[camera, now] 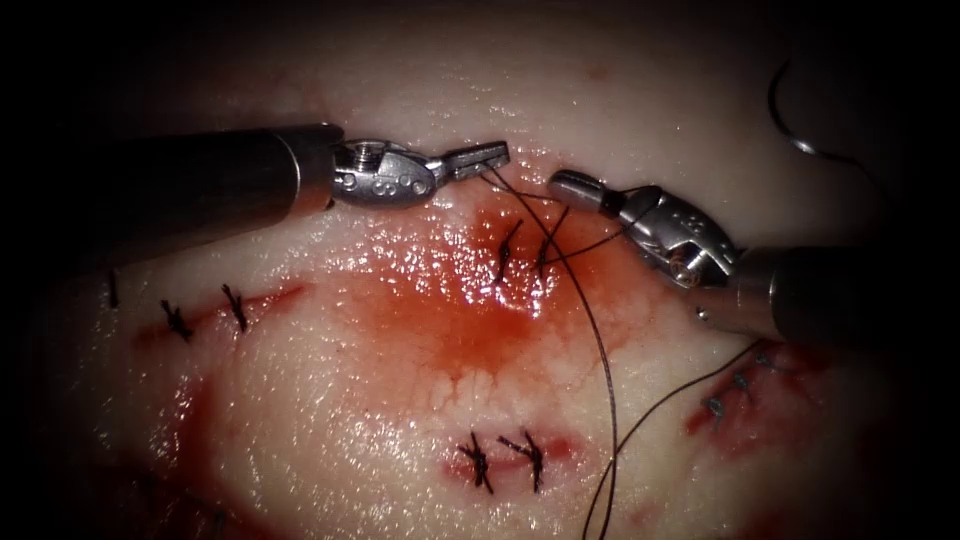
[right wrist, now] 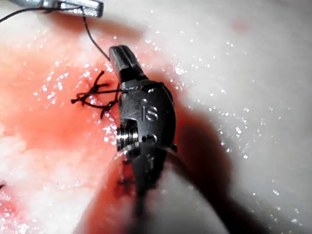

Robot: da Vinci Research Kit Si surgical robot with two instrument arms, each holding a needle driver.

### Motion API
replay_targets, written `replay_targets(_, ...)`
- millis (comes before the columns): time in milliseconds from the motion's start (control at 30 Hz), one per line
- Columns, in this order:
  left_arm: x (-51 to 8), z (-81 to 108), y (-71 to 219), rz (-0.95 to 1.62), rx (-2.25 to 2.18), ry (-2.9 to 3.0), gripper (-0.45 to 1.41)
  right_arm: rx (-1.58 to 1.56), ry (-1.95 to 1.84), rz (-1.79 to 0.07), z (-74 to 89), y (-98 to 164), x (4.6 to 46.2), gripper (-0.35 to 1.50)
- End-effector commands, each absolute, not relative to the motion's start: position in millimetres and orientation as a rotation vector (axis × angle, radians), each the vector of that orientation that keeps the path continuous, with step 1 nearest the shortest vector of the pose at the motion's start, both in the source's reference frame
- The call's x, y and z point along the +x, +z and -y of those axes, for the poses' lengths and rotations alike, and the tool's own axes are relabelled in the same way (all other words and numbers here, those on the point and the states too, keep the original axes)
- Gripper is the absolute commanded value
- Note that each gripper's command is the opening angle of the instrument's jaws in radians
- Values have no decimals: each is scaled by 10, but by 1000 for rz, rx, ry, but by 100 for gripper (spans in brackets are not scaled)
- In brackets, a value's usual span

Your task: Wound Closure

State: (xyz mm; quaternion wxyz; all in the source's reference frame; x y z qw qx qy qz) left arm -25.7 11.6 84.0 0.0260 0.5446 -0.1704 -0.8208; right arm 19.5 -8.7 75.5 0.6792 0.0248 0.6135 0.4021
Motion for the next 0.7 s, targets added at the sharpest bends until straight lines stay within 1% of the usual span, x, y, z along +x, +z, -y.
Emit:
replay_targets(33, -263, -125, 849, 529, 1681, -2544, -45, 56, 871, -1384, 103, 757, 203, -35)
replay_targets(367, -273, -196, 867, 556, 1638, -2574, -45, 36, 786, -1390, 129, 760, 205, -35)
replay_targets(600, -275, -240, 863, 752, 1497, -2595, -45, 41, 727, -1381, 149, 764, 209, -35)
replay_targets(700, -272, -261, 859, 876, 1330, -2592, -45, 44, 705, -1377, 159, 765, 210, -35)
